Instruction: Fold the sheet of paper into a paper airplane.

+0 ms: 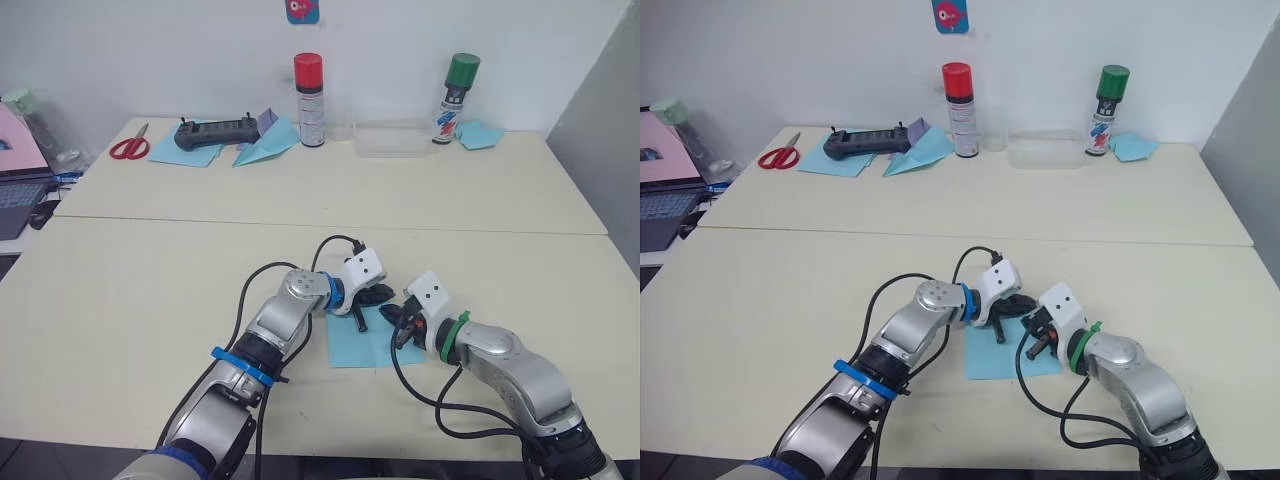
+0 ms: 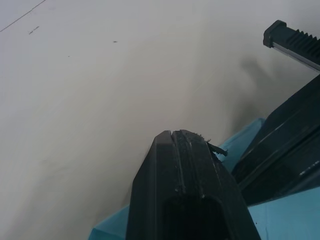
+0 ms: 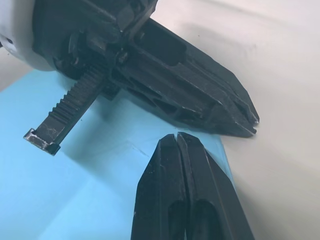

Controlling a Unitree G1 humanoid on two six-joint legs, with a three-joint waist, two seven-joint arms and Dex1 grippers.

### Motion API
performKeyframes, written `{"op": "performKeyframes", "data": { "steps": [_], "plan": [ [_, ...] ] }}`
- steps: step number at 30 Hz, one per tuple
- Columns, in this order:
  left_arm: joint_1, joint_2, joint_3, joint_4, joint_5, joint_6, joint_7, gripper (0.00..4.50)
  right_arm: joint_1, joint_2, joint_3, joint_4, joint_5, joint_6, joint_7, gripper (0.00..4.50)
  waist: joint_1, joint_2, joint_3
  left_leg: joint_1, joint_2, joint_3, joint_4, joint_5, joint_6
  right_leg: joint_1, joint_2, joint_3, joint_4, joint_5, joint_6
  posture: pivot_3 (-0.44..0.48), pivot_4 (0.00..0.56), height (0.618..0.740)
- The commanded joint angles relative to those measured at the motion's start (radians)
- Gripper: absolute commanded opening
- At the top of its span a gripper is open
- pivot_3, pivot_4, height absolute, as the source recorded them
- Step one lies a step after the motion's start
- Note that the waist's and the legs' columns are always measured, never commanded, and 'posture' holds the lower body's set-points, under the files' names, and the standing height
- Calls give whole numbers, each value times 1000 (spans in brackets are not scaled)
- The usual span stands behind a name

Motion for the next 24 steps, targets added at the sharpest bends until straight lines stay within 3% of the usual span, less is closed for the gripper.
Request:
{"op": "performKeyframes", "data": {
  "steps": [1,13,24],
  "plan": [
    [33,41,-14,53,59,35,40,0,21,-12,5,20,-16,40,-10,16,-1,0,0,1,0,0,0,0,0,1,0,0,0,0,0,0,150,740],
    [36,140,23,128,70,-10,116,0,4,4,26,31,-19,56,-17,16,-25,-2,-2,7,2,1,0,0,0,4,0,1,2,0,0,0,150,740],
    [20,147,85,178,41,-64,153,0,-12,12,42,43,-19,57,-13,16,-29,-4,-5,9,2,1,0,0,0,5,0,1,3,-2,-4,0,150,740]
  ]
}}
